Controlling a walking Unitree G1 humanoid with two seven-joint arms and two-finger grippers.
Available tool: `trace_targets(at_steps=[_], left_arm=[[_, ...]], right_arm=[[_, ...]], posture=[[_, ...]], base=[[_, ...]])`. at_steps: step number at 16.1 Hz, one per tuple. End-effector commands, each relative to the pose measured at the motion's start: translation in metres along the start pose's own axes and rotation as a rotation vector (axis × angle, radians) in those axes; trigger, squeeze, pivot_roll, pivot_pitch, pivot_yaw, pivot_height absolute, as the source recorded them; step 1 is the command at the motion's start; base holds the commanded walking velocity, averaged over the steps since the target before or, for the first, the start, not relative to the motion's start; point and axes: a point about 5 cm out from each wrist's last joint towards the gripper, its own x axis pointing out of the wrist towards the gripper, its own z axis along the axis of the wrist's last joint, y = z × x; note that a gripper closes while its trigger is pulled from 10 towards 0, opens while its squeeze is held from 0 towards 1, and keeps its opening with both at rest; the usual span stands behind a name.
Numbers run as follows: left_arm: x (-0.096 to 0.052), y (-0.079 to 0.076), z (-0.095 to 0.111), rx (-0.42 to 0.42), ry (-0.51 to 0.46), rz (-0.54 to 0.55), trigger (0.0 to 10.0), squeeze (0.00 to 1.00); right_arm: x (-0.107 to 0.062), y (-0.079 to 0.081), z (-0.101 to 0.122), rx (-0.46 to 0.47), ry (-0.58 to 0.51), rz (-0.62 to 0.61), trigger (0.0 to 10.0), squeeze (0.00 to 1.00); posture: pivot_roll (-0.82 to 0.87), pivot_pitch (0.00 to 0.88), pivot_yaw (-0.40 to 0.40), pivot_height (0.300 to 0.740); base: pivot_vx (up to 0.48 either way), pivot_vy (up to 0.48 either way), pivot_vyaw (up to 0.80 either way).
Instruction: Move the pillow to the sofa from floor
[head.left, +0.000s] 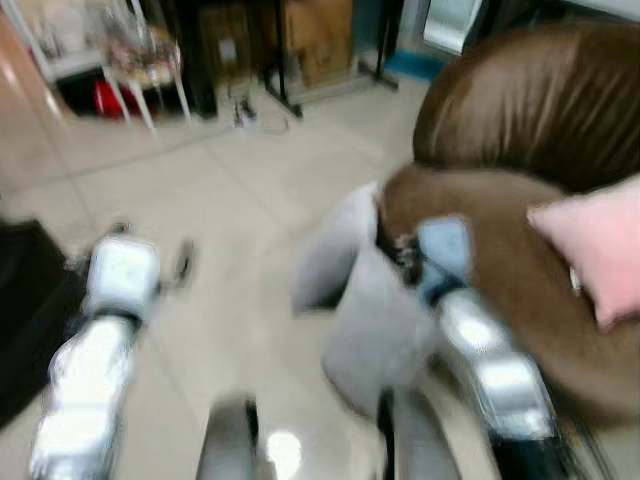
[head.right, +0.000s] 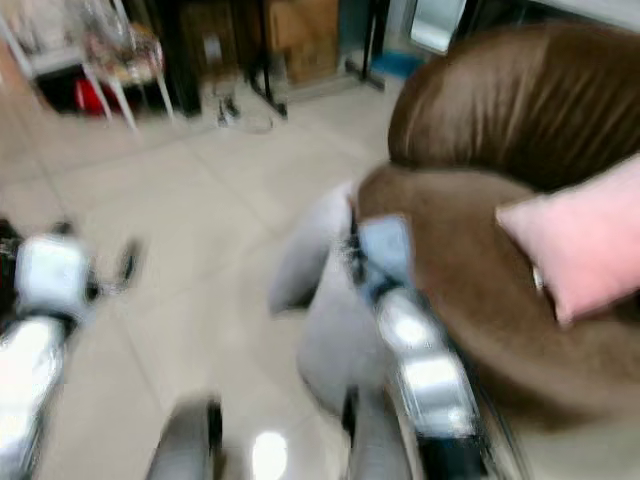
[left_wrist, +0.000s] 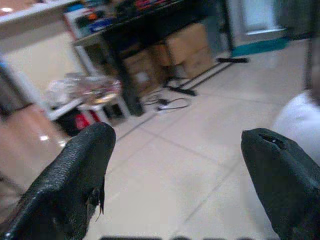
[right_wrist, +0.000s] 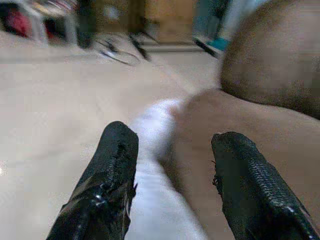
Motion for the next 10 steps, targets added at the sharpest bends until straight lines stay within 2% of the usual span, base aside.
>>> trace_targets(at_steps=[1, 6, 10], left_arm=[[-0.0029, 0.0112, 0.0017, 0.024, -0.001, 0.031, 10.0, 0.00], [-0.0028, 0.0119, 0.0018, 0.036, 0.000, 0.036, 10.0, 0.00], [-0.0056, 0.0076, -0.0020, 0.053, 0.023, 0.000, 10.0, 0.00]], right_arm=[[0.0012, 0.0069, 0.0036, 0.016, -0.014, 0.013, 10.0, 0.00], [0.0022, 0.0044, 0.0034, -0.001, -0.012, 0.015, 10.0, 0.00], [0.0017, 0.0079, -0.0058, -0.016, 0.034, 0.103, 10.0, 0.00]], posture=[[-0.01, 0.000, 0.010, 0.550], [0.01, 0.000, -0.006, 0.550], [0.01, 0.000, -0.013, 0.550]], base=[[0.379, 0.000, 0.00], [0.363, 0.000, 0.00], [0.000, 0.000, 0.00]])
